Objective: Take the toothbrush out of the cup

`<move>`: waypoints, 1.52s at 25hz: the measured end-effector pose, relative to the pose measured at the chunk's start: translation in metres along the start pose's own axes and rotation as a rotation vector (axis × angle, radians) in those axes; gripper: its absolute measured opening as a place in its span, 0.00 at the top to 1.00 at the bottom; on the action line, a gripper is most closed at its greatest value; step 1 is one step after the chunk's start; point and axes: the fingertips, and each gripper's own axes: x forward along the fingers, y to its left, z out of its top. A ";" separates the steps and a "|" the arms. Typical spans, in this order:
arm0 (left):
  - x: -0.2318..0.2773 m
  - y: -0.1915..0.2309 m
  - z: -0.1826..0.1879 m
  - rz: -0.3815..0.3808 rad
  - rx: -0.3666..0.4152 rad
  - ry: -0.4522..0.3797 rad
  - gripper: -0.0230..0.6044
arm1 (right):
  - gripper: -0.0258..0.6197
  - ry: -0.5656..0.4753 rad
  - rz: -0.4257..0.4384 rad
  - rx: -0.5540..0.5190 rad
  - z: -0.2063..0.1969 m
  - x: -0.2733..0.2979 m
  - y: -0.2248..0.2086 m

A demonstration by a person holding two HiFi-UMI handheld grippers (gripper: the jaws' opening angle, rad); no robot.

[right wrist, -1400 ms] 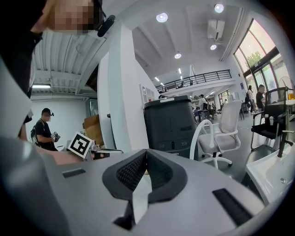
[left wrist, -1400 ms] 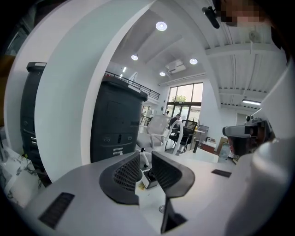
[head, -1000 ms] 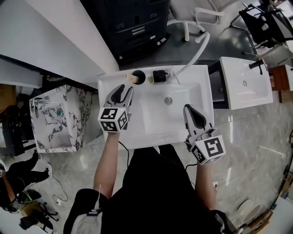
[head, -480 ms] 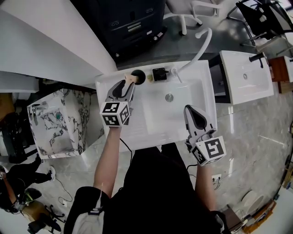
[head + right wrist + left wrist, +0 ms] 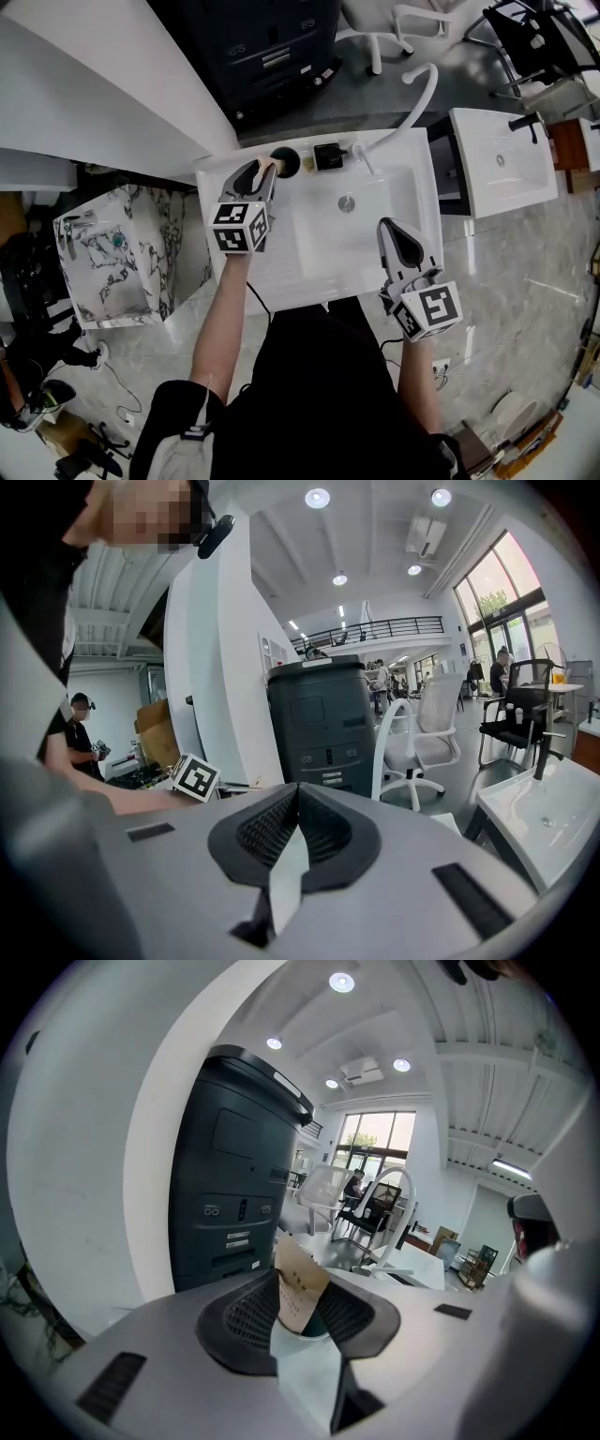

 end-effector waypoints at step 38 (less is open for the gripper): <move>-0.076 -0.071 0.082 0.052 0.155 -0.249 0.88 | 0.91 -0.185 0.070 -0.004 0.024 -0.066 -0.002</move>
